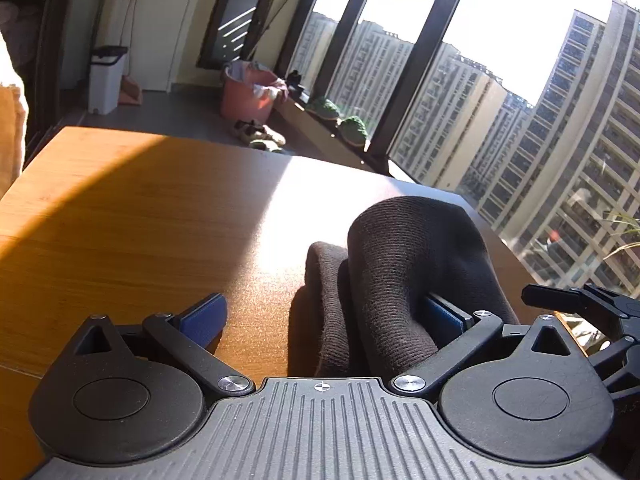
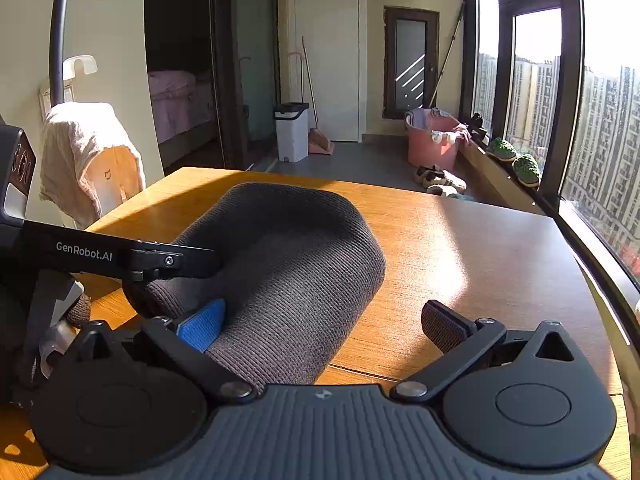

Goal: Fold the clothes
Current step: 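Press the roll down with the right gripper to finish rolling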

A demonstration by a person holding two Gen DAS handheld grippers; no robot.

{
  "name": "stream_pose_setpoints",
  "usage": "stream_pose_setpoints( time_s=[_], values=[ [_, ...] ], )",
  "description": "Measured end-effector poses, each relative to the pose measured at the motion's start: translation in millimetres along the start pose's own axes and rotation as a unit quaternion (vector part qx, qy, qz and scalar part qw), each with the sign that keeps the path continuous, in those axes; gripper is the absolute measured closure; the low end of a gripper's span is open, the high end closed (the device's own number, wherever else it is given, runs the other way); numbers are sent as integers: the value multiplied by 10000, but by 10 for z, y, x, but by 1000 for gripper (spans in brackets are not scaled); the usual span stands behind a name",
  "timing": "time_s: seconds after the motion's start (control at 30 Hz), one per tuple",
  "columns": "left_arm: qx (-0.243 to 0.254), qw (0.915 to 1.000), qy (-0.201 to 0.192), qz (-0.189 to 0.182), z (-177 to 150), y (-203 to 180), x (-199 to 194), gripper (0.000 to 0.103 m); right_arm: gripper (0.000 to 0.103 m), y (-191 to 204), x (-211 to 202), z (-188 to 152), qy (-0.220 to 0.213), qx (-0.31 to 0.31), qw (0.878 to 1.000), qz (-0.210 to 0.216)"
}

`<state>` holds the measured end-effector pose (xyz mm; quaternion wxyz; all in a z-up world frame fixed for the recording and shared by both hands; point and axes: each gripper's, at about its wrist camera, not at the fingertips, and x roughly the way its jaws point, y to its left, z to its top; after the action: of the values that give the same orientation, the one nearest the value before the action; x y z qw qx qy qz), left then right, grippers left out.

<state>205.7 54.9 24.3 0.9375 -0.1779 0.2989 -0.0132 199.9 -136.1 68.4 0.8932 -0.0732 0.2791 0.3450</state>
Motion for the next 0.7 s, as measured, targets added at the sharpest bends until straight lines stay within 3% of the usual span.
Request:
stream_pose_setpoints(
  time_s=[0.23,0.33,0.43,0.5,0.63,0.7],
  values=[
    [-37,10000,-42,20,-7,23,-25,0,0,-223,16,-93,-78,560,9975,418],
    [-8,9999,-41,102,-27,4,-41,0,0,-183,-99,-100,-444,483,9975,257],
    [-5,9998,-61,200,-46,-16,-60,0,0,-216,-137,1,-738,805,9940,117],
    [1,9998,-53,215,-34,-22,-62,0,0,-248,15,156,-506,959,9941,49],
    [7,9997,-62,215,-32,-16,-71,0,0,-140,384,371,-243,655,9973,-211],
    [-13,9997,-65,220,-30,-7,-72,0,0,-75,598,430,85,474,9984,-299]
  ],
)
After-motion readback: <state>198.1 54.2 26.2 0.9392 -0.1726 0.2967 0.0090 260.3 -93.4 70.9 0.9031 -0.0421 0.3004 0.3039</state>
